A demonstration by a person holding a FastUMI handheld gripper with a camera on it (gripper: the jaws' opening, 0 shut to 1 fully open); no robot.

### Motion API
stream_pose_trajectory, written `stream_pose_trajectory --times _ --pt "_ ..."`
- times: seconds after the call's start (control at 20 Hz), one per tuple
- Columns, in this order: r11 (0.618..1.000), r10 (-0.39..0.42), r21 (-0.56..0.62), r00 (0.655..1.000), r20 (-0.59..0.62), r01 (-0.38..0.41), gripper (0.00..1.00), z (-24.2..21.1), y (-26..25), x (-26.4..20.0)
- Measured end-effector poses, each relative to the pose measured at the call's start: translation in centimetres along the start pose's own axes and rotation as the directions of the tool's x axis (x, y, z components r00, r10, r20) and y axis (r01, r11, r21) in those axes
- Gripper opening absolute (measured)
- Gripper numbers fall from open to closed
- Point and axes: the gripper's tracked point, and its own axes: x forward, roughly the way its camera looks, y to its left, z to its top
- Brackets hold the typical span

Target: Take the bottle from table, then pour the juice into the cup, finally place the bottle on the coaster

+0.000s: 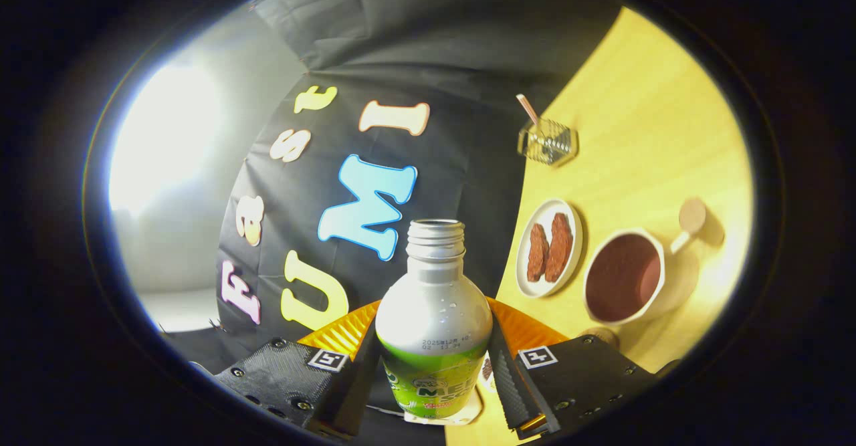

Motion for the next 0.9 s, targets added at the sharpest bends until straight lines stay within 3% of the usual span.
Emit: stream_pose_trajectory --times 0.15,0.4,0.5,0.6,0.75,0.8,0.9 --pt "0.972 -0.073 -0.225 0.997 -0.007 0.070 0.77 0.7 -0.3 0.0" --pt "0.852 -0.106 -0.516 0.994 -0.001 0.090 0.77 0.6 1.9 -0.5" --pt "0.760 -0.141 -0.639 0.990 0.022 0.122 0.77 0.7 2.2 -0.6" --pt "0.626 -0.143 -0.769 0.988 0.051 0.130 0.77 0.8 3.4 -1.2" --pt "0.428 -0.079 -0.901 0.996 0.037 0.068 0.77 -0.9 6.0 -0.8" --pt "0.381 -0.076 -0.923 0.997 0.029 0.056 0.77 -1.4 6.1 -0.8" --pt "0.376 -0.062 -0.926 0.998 -0.002 0.022 0.78 -2.8 6.1 -1.1"
